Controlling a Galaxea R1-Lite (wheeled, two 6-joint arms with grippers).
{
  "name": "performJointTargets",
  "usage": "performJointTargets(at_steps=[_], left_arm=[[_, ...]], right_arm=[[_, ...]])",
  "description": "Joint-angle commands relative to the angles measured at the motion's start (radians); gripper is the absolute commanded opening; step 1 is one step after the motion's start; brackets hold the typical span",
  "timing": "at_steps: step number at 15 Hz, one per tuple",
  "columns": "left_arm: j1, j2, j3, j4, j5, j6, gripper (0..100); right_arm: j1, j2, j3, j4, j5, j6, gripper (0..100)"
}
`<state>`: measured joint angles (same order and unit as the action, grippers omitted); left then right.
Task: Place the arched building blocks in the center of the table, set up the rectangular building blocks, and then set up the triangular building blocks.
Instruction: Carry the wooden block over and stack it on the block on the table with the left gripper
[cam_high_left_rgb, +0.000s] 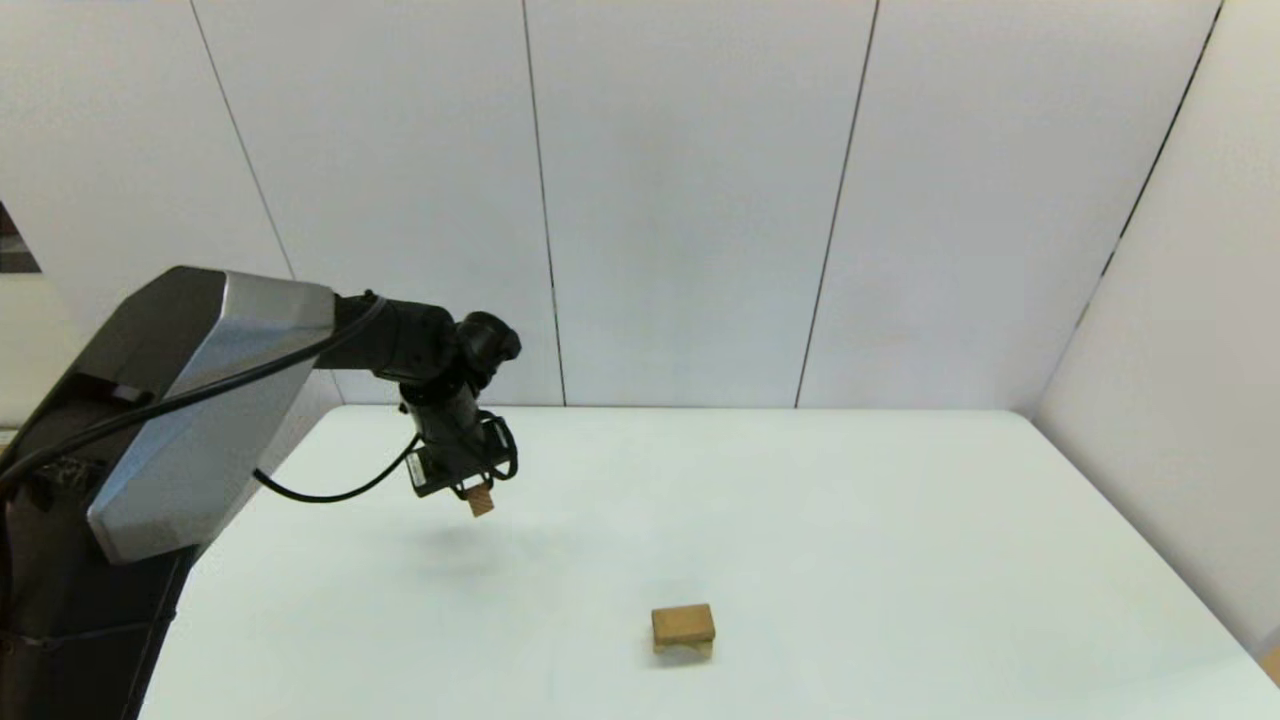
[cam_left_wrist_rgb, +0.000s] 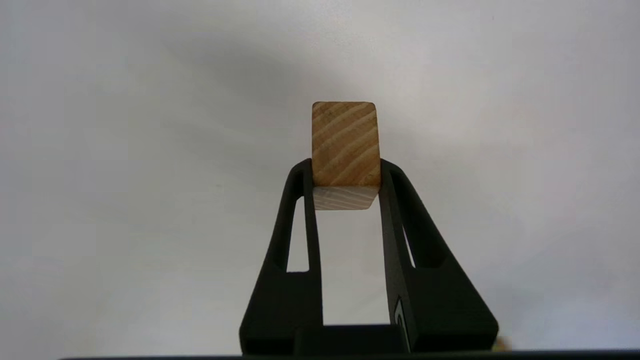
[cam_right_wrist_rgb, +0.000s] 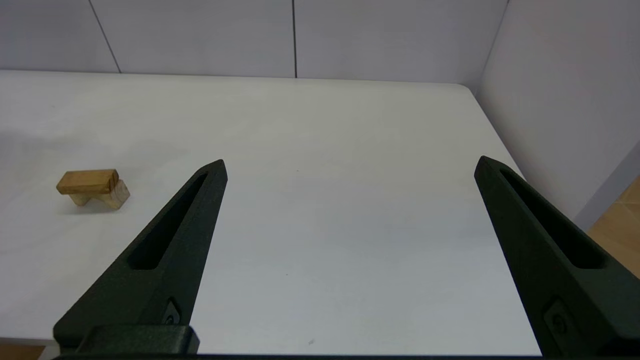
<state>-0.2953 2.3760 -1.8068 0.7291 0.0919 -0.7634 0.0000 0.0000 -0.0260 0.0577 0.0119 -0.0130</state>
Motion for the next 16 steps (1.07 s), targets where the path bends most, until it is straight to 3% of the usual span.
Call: performJointTargets(at_steps=[1, 4, 6, 8, 12, 16], left_arm=[[0.038, -0.164, 0.169, -0.099, -0.095, 0.369, 0], [0.038, -0.261, 0.373, -0.229, -0.106, 0.782, 0], [0.038, -0.288, 0.435, -0.274, -0.169, 0.995, 0], [0.036, -0.297, 0.443, -0.270, -0.227, 1.148, 0], [0.010, -0.314, 0.471, -0.267, -0.241, 1.498, 0], [-0.085, -0.337, 0.462, -0.237, -0.264, 1.644, 0]], right_arm=[[0.000, 0.000, 0.000, 0.001, 0.000, -0.001, 100], [0.000, 0.000, 0.000, 0.001, 0.000, -0.001, 100], [0.000, 0.000, 0.000, 0.001, 0.000, -0.001, 100], [0.000, 0.000, 0.000, 0.001, 0.000, -0.001, 100], [0.000, 0.000, 0.000, 0.001, 0.000, -0.001, 100], [0.000, 0.000, 0.000, 0.001, 0.000, -0.001, 100]])
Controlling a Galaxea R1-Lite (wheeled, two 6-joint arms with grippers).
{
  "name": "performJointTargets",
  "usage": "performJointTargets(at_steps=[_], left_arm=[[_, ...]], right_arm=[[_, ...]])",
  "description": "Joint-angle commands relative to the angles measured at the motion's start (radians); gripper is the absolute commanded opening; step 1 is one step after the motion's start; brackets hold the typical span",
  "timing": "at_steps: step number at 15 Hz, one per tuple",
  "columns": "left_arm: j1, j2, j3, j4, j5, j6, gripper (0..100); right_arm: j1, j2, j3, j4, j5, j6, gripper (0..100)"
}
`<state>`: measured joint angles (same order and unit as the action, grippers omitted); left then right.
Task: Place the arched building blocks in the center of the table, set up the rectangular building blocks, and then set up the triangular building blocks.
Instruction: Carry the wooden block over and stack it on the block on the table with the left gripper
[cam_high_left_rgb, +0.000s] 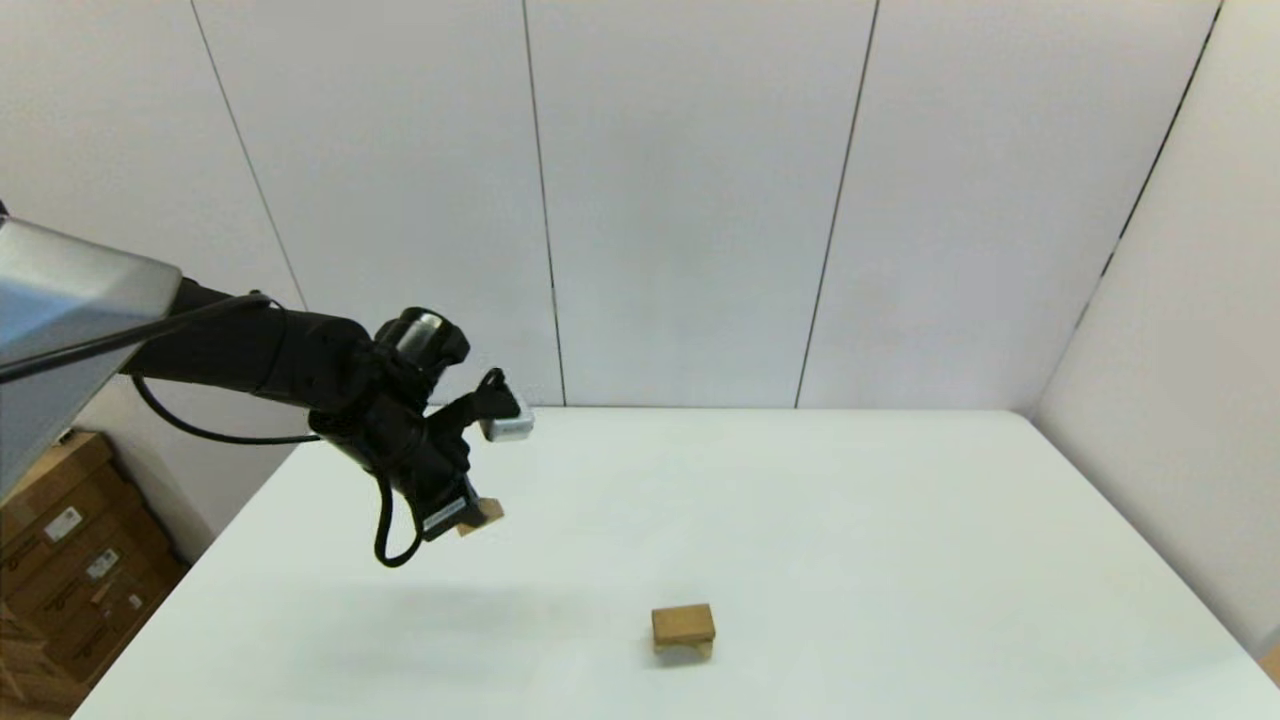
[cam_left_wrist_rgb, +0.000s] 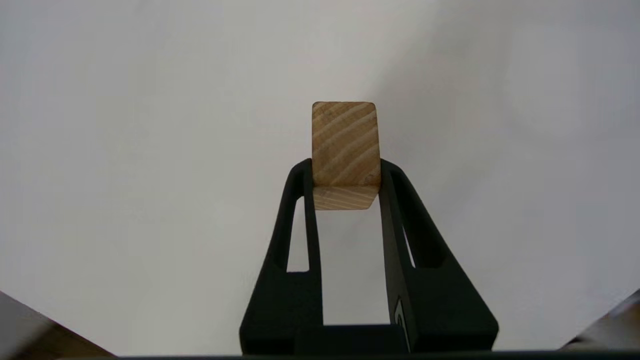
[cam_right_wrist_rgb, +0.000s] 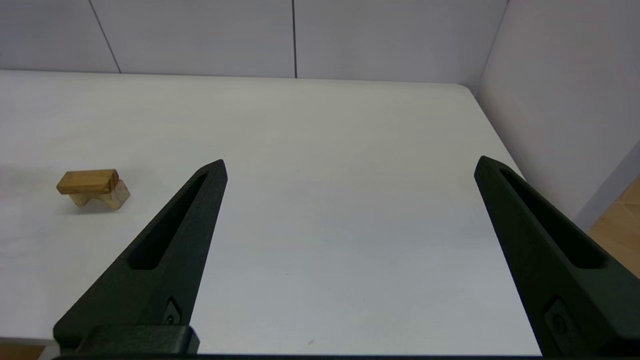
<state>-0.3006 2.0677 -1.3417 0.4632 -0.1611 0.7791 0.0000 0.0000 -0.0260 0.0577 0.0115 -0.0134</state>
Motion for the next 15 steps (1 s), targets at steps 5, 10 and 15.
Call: performJointTargets(at_steps=[5, 10, 15], left_arm=[[-0.216, -0.029, -0.037, 0.029, -0.011, 0.103, 0], [-0.348, 0.054, -0.145, 0.045, -0.008, 0.104, 0], [-0.419, 0.157, -0.267, 0.086, -0.008, 0.006, 0]], right_arm=[[0.000, 0.000, 0.000, 0.001, 0.001, 0.000, 100], [0.000, 0.000, 0.000, 0.001, 0.001, 0.000, 100], [0.000, 0.000, 0.000, 0.001, 0.001, 0.000, 100]])
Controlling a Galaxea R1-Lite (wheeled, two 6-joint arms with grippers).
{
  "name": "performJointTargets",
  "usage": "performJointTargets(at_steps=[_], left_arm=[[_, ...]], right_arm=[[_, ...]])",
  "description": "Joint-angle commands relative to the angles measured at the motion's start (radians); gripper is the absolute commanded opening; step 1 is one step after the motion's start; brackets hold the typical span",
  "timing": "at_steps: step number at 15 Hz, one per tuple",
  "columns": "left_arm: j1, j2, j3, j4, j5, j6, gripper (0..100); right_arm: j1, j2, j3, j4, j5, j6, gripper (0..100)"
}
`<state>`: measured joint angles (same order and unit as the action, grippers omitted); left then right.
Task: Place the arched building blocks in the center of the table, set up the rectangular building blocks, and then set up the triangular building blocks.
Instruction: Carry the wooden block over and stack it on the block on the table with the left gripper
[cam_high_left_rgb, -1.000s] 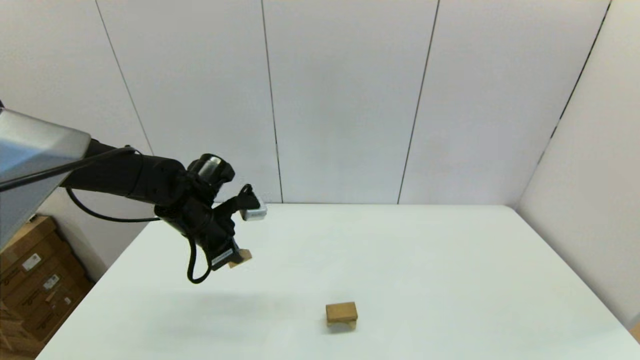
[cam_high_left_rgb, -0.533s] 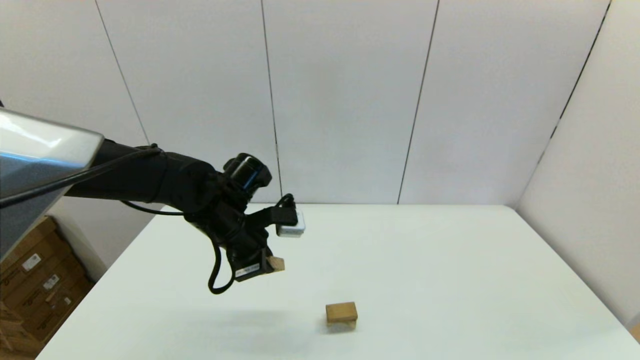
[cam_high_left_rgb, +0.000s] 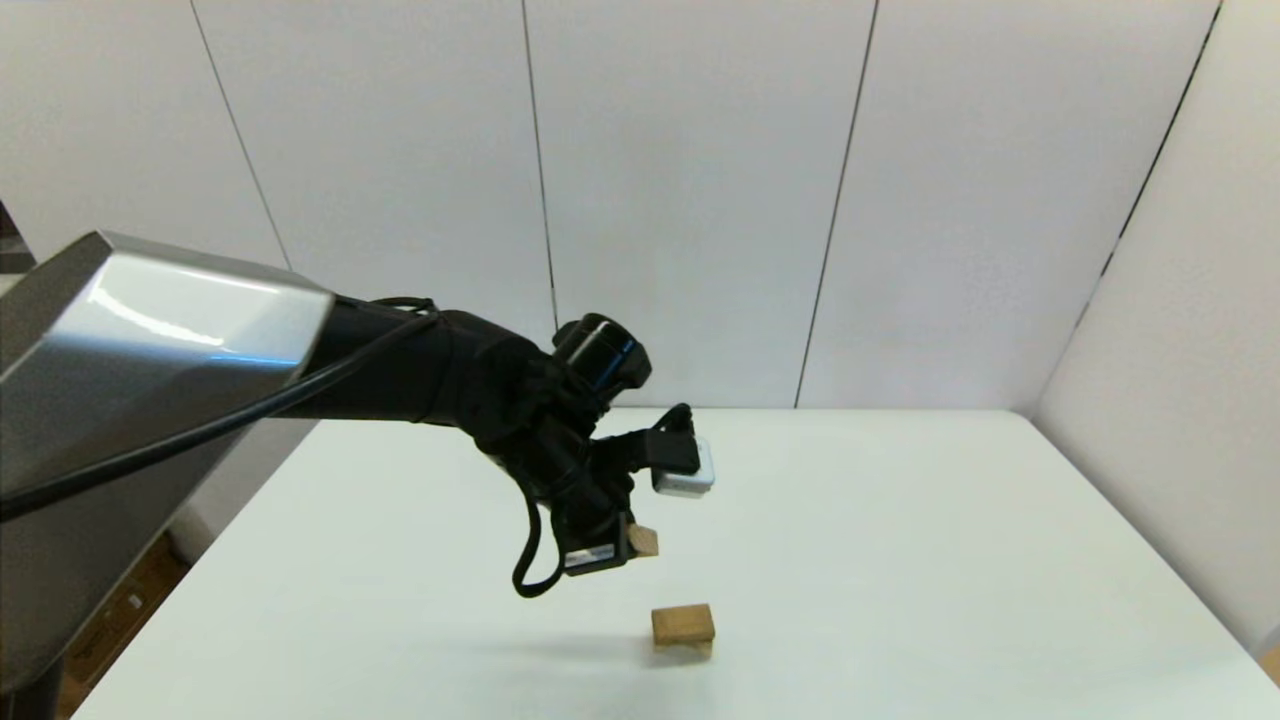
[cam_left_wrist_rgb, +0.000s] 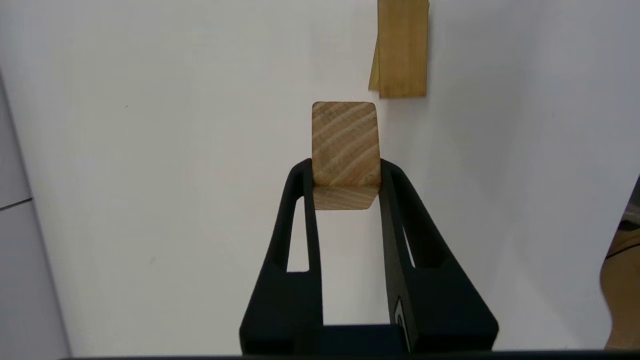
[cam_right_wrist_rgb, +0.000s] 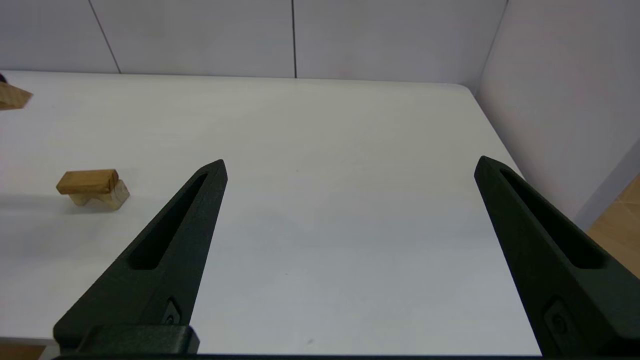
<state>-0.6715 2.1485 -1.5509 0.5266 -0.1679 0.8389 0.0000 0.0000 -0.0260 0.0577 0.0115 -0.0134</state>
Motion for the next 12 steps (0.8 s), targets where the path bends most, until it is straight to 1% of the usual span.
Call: performJointTargets(at_steps=[1, 3, 4, 12], left_arm=[[-0.068, 0.102, -0.080, 0.024, -0.001, -0.072, 0], [-0.097, 0.125, -0.114, 0.024, -0.004, -0.136, 0], [-0.109, 0.126, -0.117, 0.024, -0.004, -0.144, 0], [-0.114, 0.205, -0.127, 0.055, -0.004, -0.150, 0]], right_arm=[[0.000, 0.000, 0.000, 0.001, 0.001, 0.000, 100], [0.000, 0.000, 0.000, 0.001, 0.001, 0.000, 100], [0.000, 0.000, 0.000, 0.001, 0.001, 0.000, 100], [0.000, 0.000, 0.000, 0.001, 0.001, 0.000, 100]])
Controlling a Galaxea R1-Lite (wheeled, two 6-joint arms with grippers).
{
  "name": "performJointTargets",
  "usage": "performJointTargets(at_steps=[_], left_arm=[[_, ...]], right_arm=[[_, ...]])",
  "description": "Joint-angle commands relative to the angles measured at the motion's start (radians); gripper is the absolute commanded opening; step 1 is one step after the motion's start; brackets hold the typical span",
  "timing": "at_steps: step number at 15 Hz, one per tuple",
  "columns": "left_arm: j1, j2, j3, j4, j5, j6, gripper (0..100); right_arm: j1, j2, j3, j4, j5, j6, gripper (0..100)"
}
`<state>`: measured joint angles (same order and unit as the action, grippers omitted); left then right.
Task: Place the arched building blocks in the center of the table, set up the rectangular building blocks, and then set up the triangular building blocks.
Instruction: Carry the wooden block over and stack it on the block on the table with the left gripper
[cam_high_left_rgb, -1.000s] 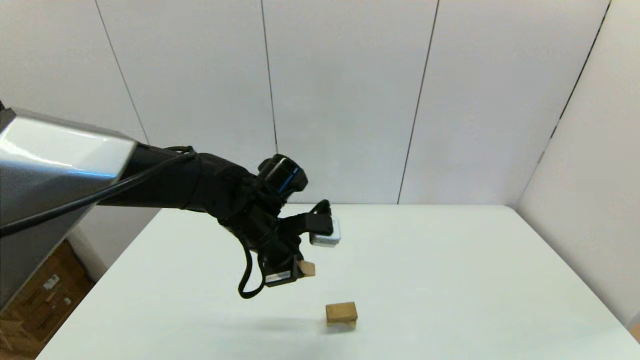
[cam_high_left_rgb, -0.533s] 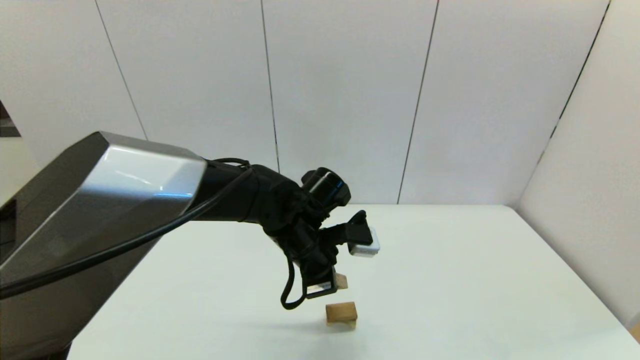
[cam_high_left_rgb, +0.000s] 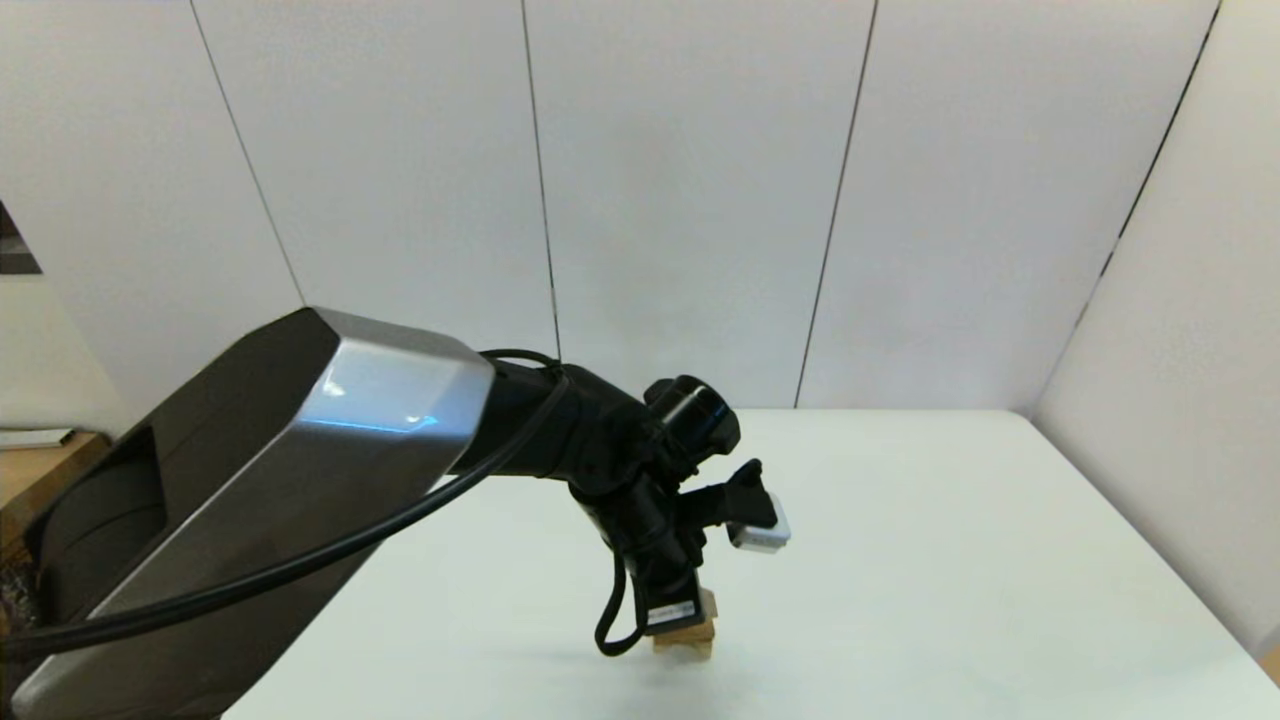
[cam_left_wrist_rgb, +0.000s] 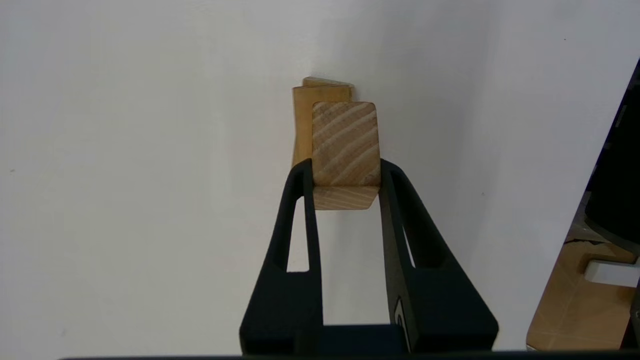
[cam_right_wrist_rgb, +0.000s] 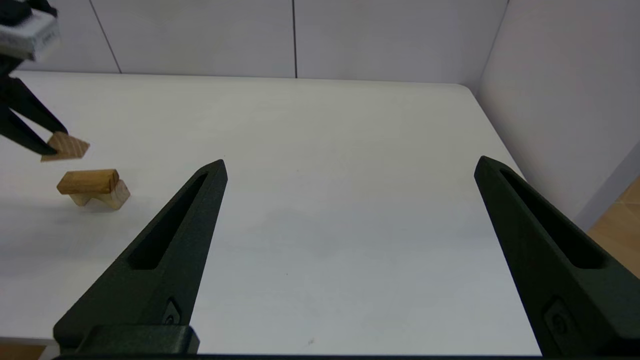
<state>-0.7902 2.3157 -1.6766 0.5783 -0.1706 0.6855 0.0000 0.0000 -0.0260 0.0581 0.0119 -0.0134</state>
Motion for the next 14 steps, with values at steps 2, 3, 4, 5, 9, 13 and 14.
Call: performJointTargets(at_steps=[2, 3, 4, 5, 9, 13, 14], left_arm=[[0.005, 0.045, -0.002, 0.000, -0.001, 0.003, 0], [0.005, 0.048, -0.002, -0.002, -0.001, 0.003, 0], [0.009, 0.056, -0.002, -0.002, -0.001, 0.003, 0], [0.016, 0.059, -0.002, -0.002, -0.001, 0.005, 0], [0.017, 0.054, 0.006, -0.002, -0.003, 0.000, 0], [0.017, 0.056, 0.008, -0.005, -0.021, -0.018, 0], [0.017, 0.056, 0.005, -0.005, -0.029, -0.018, 0]], right_arm=[[0.000, 0.000, 0.000, 0.000, 0.000, 0.000, 100], [0.000, 0.000, 0.000, 0.000, 0.000, 0.000, 100], [0.000, 0.000, 0.000, 0.000, 0.000, 0.000, 100], [0.000, 0.000, 0.000, 0.000, 0.000, 0.000, 100], [0.000, 0.000, 0.000, 0.000, 0.000, 0.000, 100], [0.000, 0.000, 0.000, 0.000, 0.000, 0.000, 100], [0.000, 0.000, 0.000, 0.000, 0.000, 0.000, 100]])
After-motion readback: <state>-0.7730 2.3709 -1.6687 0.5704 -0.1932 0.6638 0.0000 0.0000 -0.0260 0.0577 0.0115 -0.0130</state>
